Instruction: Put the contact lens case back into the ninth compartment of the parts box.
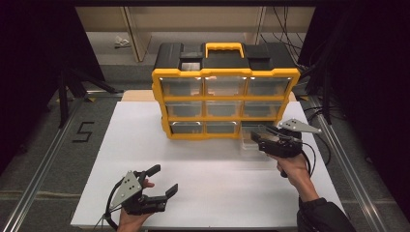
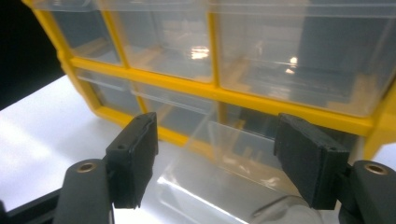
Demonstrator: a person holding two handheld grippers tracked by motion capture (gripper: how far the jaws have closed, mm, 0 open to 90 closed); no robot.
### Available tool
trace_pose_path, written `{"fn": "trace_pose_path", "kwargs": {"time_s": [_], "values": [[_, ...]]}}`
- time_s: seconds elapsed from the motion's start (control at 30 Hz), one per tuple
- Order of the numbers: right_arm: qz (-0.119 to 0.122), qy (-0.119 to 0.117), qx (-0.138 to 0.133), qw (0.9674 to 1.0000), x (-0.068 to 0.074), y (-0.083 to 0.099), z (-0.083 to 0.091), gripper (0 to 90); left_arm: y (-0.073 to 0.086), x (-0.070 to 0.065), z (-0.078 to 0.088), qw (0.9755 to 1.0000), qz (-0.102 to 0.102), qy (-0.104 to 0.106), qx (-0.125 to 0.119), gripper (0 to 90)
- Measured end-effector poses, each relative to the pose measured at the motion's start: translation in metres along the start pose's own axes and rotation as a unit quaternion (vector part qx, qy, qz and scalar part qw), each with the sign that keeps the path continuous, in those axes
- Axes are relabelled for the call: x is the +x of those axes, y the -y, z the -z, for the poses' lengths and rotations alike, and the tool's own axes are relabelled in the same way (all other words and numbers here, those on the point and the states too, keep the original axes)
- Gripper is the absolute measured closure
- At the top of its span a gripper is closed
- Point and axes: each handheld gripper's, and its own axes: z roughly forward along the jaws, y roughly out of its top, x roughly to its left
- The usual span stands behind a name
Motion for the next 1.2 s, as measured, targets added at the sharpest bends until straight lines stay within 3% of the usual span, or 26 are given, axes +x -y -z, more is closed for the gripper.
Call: {"fn": "trace_pose_path", "kwargs": {"time_s": [0.67,1.2], "values": [[0.043,-0.045,-0.037,0.9974,0.039,-0.002,0.018,30.0,0.000,0.000,0.001,1.0000,0.001,0.002,-0.001,14.6],[0.060,-0.063,-0.048,0.9951,0.056,0.000,0.022,29.4,0.000,0.000,0.001,1.0000,0.002,0.003,-0.002,14.5]]}}
